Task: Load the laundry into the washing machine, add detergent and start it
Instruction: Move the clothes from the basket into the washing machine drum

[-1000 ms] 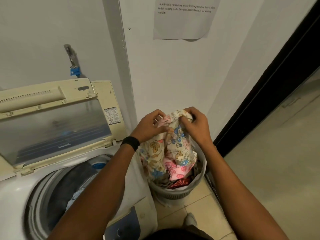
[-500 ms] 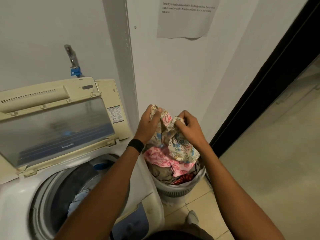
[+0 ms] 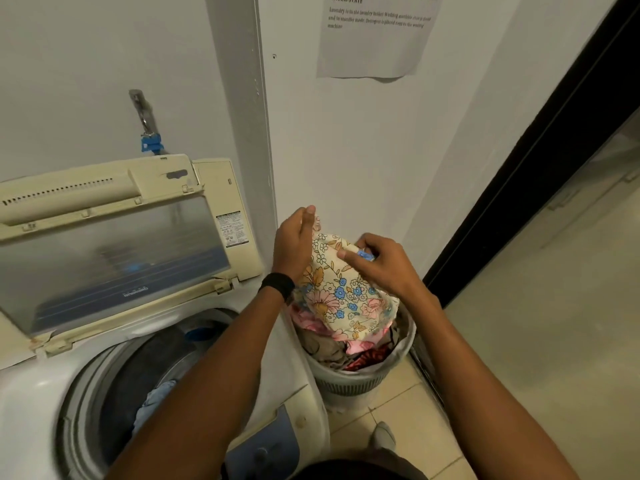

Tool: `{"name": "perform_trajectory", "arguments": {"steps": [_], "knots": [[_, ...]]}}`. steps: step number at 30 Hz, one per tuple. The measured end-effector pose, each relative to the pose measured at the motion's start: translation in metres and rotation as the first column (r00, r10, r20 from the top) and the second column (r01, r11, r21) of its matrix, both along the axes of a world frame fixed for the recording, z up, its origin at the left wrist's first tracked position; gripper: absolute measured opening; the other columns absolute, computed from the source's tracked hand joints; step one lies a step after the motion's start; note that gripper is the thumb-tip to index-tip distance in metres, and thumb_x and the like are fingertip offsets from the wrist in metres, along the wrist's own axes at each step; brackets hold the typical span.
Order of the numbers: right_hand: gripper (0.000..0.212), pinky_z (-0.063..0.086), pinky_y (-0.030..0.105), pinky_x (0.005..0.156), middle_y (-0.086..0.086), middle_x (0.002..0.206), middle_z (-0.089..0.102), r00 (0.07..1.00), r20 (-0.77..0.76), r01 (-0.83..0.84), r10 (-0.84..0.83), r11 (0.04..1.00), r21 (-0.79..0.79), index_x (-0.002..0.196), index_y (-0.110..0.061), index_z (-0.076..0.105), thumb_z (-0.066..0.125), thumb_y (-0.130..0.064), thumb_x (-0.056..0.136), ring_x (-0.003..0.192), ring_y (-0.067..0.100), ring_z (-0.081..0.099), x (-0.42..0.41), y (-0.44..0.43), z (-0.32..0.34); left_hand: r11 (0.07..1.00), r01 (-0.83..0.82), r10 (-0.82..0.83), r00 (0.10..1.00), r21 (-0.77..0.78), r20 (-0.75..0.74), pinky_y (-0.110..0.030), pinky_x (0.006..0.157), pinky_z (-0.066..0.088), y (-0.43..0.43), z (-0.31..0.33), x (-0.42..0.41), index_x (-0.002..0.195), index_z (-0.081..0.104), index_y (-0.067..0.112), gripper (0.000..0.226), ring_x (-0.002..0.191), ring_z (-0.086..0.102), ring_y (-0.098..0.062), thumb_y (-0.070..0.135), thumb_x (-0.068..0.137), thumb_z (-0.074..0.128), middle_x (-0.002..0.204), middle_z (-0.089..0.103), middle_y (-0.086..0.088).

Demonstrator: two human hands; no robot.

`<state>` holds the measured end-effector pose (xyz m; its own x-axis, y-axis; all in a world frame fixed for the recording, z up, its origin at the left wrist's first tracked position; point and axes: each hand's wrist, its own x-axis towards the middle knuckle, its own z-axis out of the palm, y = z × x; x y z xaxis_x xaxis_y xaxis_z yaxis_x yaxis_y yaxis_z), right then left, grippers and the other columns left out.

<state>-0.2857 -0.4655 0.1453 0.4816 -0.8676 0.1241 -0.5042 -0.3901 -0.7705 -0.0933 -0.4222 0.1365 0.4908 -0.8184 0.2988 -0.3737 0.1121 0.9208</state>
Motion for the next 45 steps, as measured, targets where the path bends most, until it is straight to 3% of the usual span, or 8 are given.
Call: {"name": "perform_trajectory", "arguments": {"steps": [7,11,18,24,29,34,41,45], "knots": [[0.009,0.043,0.012,0.065,-0.008,0.086,0.071,0.983,0.185,-0.005,0.006,1.000,-0.003,0.091,-0.017,0.067,0.071,-0.024,0.095,0.075,-0.002,0.061,-0.013,-0.009,0.022,0.990,0.137,-0.139,0.986,-0.020,-0.088,-0.024,0.062,0.039,0.006,0.010,-0.006,0.079,0.048,0.017,0.049,0.063,0.045,-0.008,0.060,0.101,0.046,0.068,0.046,0.008],[0.011,0.047,0.019,0.074,-0.004,0.089,0.070,0.962,0.260,-0.064,0.085,0.994,-0.090,0.092,-0.014,0.068,0.076,-0.021,0.092,0.083,0.006,0.063,0.003,-0.007,0.026,0.923,0.381,-0.378,0.924,0.057,-0.048,-0.021,0.070,0.050,0.007,0.009,-0.020,0.094,0.063,0.011,0.023,0.076,0.065,-0.006,0.033,0.102,0.063,0.083,0.067,0.008],[0.046,0.047,0.045,0.056,0.025,0.072,0.061,0.981,0.172,-0.117,0.090,0.981,0.152,0.073,-0.010,0.047,0.085,-0.035,0.082,0.060,0.037,0.061,-0.009,-0.015,0.012,0.988,0.157,-0.157,0.985,-0.009,-0.070,-0.029,0.070,0.046,0.001,0.011,-0.009,0.085,0.054,0.009,0.034,0.074,0.056,-0.010,0.033,0.109,0.050,0.079,0.053,0.003],[0.044,0.048,0.033,0.065,0.018,0.091,0.058,0.957,0.286,-0.105,0.049,0.978,0.183,0.073,0.012,0.044,0.078,-0.011,0.089,0.076,0.024,0.062,-0.024,-0.016,0.013,0.984,0.170,-0.175,0.981,-0.059,-0.081,-0.021,0.058,0.046,0.000,0.017,-0.001,0.090,0.050,0.011,0.025,0.065,0.060,-0.004,0.024,0.110,0.048,0.070,0.055,0.010],[0.045,0.034,0.028,0.055,-0.002,0.063,0.043,0.984,0.175,-0.048,0.035,0.996,0.072,0.072,-0.014,0.040,0.077,-0.032,0.090,0.060,0.012,0.042,-0.024,-0.018,0.026,0.993,0.031,-0.042,0.995,-0.114,-0.096,-0.046,0.059,0.050,-0.008,0.011,-0.003,0.084,0.048,0.029,0.028,0.069,0.061,-0.034,0.040,0.109,0.044,0.073,0.054,-0.008],[0.035,0.041,0.032,0.060,-0.004,0.071,0.062,0.976,-0.184,0.066,-0.114,0.966,-0.248,0.096,-0.030,0.055,0.067,-0.062,0.090,0.062,0.012,0.055,-0.031,-0.029,0.030,0.991,-0.078,0.060,0.985,-0.107,-0.165,-0.040,0.063,0.046,-0.008,0.011,-0.002,0.079,0.045,0.033,0.032,0.068,0.054,-0.022,0.040,0.110,0.042,0.072,0.050,-0.005],[0.014,0.033,0.020,0.060,-0.015,0.072,0.058,0.988,0.145,-0.019,0.058,0.965,-0.262,0.088,-0.021,0.066,0.074,-0.031,0.093,0.062,0.002,0.047,0.010,-0.009,0.034,0.953,0.286,-0.291,0.955,-0.096,-0.050,-0.029,0.094,0.053,-0.006,0.022,-0.024,0.119,0.064,0.011,0.023,0.106,0.067,-0.014,0.029,0.107,0.053,0.112,0.070,-0.002],[0.023,0.035,0.024,0.058,-0.013,0.066,0.055,0.998,-0.033,-0.056,0.049,0.958,-0.280,0.082,-0.028,0.059,0.076,-0.043,0.088,0.063,0.003,0.051,0.015,-0.014,0.031,0.983,0.166,-0.171,0.983,-0.082,-0.060,-0.031,0.069,0.047,-0.006,0.015,-0.026,0.083,0.057,0.007,0.034,0.070,0.058,-0.014,0.030,0.107,0.054,0.074,0.060,-0.002]]}}
